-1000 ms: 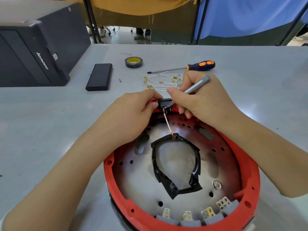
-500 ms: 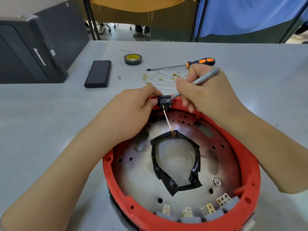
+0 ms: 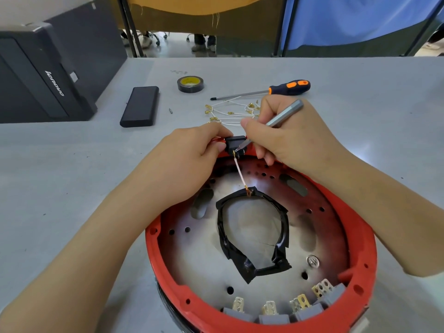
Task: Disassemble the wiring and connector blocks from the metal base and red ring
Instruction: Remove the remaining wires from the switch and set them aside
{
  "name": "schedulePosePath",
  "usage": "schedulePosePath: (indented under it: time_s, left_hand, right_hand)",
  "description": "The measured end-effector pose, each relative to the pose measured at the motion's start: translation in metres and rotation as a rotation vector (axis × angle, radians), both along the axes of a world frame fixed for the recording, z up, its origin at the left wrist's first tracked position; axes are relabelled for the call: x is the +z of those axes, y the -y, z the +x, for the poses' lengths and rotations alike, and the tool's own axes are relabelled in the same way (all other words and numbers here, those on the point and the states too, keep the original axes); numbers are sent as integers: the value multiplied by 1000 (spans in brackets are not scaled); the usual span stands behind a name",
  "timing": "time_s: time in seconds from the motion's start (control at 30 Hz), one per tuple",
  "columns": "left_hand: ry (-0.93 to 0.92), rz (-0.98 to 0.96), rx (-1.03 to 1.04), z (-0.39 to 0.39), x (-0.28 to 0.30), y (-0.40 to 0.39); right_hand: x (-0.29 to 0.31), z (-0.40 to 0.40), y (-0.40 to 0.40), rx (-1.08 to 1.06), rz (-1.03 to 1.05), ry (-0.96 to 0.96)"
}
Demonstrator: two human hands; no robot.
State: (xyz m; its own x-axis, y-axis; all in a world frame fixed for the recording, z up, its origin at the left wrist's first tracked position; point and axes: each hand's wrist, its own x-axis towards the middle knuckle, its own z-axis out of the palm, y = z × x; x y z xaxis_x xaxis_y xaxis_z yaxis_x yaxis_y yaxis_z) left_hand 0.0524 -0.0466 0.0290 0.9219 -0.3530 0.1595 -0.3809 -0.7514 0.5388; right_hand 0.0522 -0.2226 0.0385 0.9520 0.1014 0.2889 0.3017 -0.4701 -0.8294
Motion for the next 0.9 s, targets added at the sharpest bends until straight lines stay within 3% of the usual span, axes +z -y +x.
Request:
schedulePosePath:
  time_s: [0.2,0.4,0.57,0.9]
  left_hand:
    - [4,-2,6,0,-1,1]
    - [12,17,-1,1,-1,1]
    - [-1,-1,-5,0,-1,-1]
    - [-1,1,-12,-1,0,0]
  right_hand:
    - [0,1,0,7,9,-34]
    - [-2,1,-8,26,-136,-53]
    - [2,5,2,-57,157,-37]
    - [-1,3,-1,-1,-10,-12]
